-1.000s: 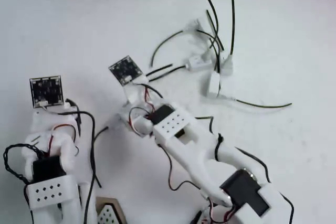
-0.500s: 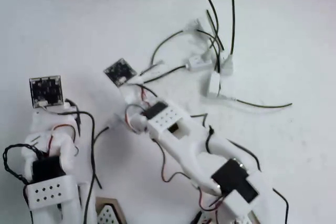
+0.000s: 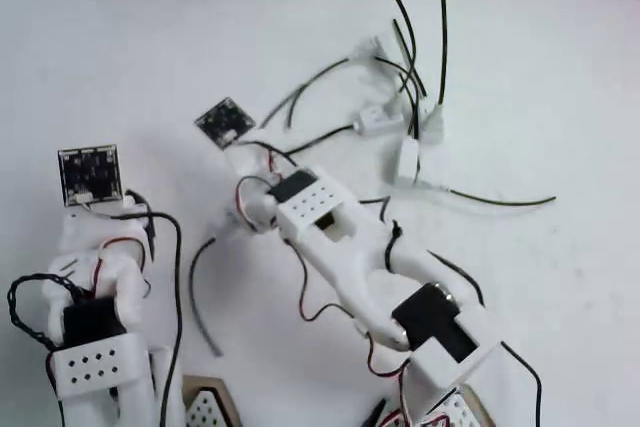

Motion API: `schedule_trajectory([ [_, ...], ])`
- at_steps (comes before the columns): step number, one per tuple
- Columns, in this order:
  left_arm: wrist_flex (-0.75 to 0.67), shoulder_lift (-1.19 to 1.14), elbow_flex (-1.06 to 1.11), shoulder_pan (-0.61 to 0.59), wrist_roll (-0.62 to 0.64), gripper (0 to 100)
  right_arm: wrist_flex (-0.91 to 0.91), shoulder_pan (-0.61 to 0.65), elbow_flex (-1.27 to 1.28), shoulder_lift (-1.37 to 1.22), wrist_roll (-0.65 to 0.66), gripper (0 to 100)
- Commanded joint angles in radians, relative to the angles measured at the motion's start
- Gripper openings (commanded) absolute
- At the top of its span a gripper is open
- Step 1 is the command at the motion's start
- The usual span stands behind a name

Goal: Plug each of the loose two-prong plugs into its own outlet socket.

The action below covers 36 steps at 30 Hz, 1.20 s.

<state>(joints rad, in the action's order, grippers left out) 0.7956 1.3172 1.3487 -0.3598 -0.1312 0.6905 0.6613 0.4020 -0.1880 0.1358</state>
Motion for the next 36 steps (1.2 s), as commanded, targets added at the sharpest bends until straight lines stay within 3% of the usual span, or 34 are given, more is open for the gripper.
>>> schedule_trajectory([
  [1, -0.021, 0.012, -0.005, -0.010, -0.005, 9, -0.039, -0.096, -0.014, -0.008, 0.043, 1.7],
  [9, -0.021, 0.012, -0.005, -0.010, -0.005, 9, -0.119, -0.237, -0.014, -0.007, 0.110, 1.7],
  [19, -0.023, 0.012, 0.006, -0.010, -0.005, 9, -0.050, -0.226, -0.014, 0.097, 0.104, 1.8],
  [22, -0.023, 0.012, 0.008, -0.010, -0.005, 9, 0.048, -0.205, -0.012, 0.223, 0.103, 2.6],
  [28, -0.025, 0.012, 0.009, -0.010, -0.005, 9, 0.259, -0.097, -0.012, 0.360, 0.012, 16.3],
  [36, -0.025, 0.012, 0.009, -0.010, -0.005, 9, 0.223, -0.004, 0.002, 0.222, 0.012, 16.9],
])
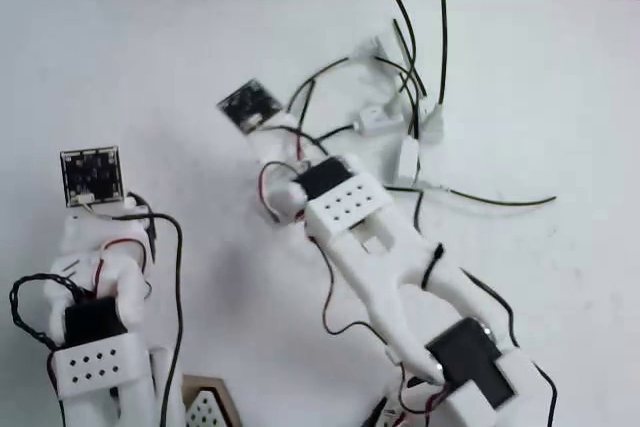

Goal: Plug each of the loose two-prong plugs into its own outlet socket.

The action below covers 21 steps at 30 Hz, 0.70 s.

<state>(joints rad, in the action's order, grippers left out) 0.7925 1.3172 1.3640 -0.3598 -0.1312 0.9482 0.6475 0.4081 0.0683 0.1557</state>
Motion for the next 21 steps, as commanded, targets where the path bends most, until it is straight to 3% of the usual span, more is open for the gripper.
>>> schedule_trajectory([
  [1, -0.021, 0.012, -0.006, -0.010, -0.005, 9, -0.051, 0.008, -0.005, -0.064, -0.006, 16.9],
  [8, -0.021, 0.012, -0.006, -0.010, -0.005, 9, -0.119, 0.002, -0.005, -0.196, 0.092, 16.0],
  [13, -0.021, 0.012, -0.006, -0.010, -0.005, 9, -0.216, -0.077, -0.005, -0.199, 0.094, 1.0],
  [18, -0.021, 0.012, -0.006, -0.010, -0.005, 9, -0.329, -0.183, 0.002, -0.206, 0.252, 1.7],
  [21, -0.021, 0.012, -0.006, -0.010, -0.005, 9, -0.390, -0.232, 0.003, -0.206, 0.267, 2.2],
])
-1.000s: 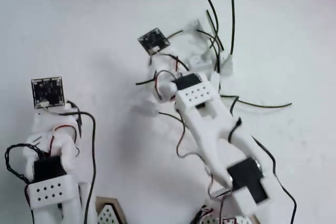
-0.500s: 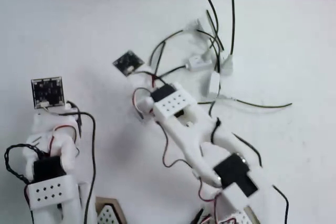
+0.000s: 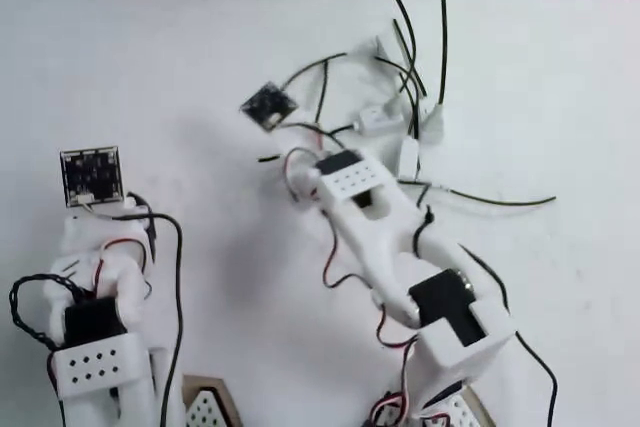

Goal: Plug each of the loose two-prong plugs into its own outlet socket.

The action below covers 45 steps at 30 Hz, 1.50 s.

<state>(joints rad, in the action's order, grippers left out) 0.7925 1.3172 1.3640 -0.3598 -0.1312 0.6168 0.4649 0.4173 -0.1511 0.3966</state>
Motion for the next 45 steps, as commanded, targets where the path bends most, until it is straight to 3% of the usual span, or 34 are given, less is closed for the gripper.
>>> schedule_trajectory([
  [1, -0.021, 0.012, -0.006, -0.010, -0.005, 9, -0.061, -0.058, -0.006, 0.013, 0.026, 2.9],
  [9, -0.021, 0.012, -0.005, -0.005, -0.005, 9, 0.105, -0.028, -0.014, 0.099, -0.029, 22.4],
  [16, -0.029, 0.012, 0.012, -0.004, -0.006, 9, 0.378, -0.028, -0.005, 0.438, -0.052, 21.5],
  [20, -0.029, 0.012, 0.015, 0.004, -0.006, 9, 0.507, -0.028, 0.060, 0.647, -0.052, 10.1],
  [23, -0.020, 0.012, 0.017, 0.053, -0.006, 8, 0.493, -0.028, 0.178, 0.792, -0.054, 1.1],
  [25, -0.020, 0.012, 0.018, 0.088, -0.014, 1, 0.490, -0.028, 0.282, 0.895, -0.074, 3.4],
  [30, -0.020, 0.012, 0.018, 0.104, -0.011, 2, 0.489, -0.028, 0.483, 1.155, -0.242, 1.7],
  [36, -0.020, 0.027, 0.032, 0.116, -0.009, 2, 0.489, -0.030, 0.674, 1.408, -0.250, 1.8],
  [45, 0.055, 0.387, 0.169, 0.166, -0.012, 2, 0.403, -0.148, 0.922, 1.643, -0.252, 1.8],
])
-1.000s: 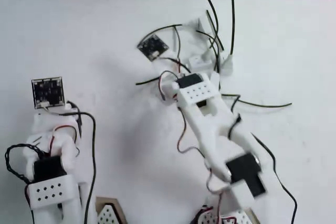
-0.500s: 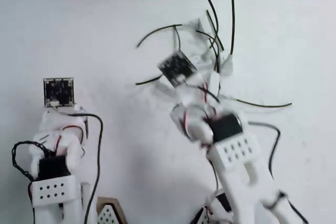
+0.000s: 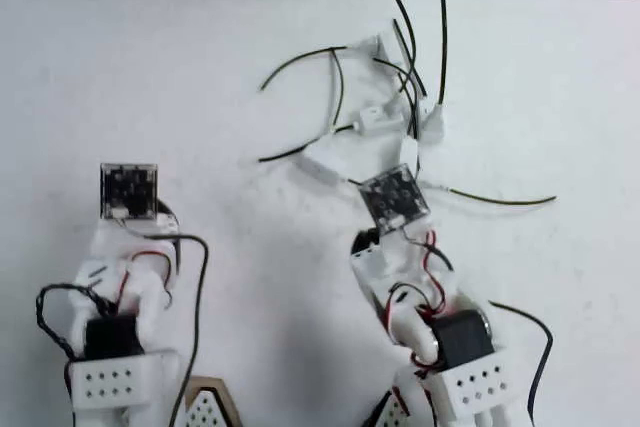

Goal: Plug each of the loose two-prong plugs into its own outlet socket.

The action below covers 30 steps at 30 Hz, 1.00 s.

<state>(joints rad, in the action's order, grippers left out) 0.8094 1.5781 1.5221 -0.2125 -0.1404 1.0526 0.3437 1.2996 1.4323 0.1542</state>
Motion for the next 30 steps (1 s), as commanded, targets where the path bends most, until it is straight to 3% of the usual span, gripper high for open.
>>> schedule_trajectory([
  [1, 0.061, 0.170, 0.020, 0.019, -0.003, 2, -0.036, -0.027, 0.066, 0.081, -0.009, 1.8],
  [9, 0.135, 0.240, 0.041, 0.105, -0.008, 3, -0.031, -0.027, 0.262, 0.280, -0.104, 1.8],
  [14, 0.258, 0.239, 0.066, 0.170, -0.183, 3, -0.024, -0.027, 0.393, 0.374, -0.110, 1.8],
  [19, 0.265, 0.239, 0.150, 0.208, -0.288, 3, 0.033, -0.033, 0.391, 0.358, -0.112, 1.8],
  [30, 0.388, 0.234, 0.170, 0.220, -0.288, 3, 0.199, -0.027, 0.391, 0.358, -0.110, 1.8],
])
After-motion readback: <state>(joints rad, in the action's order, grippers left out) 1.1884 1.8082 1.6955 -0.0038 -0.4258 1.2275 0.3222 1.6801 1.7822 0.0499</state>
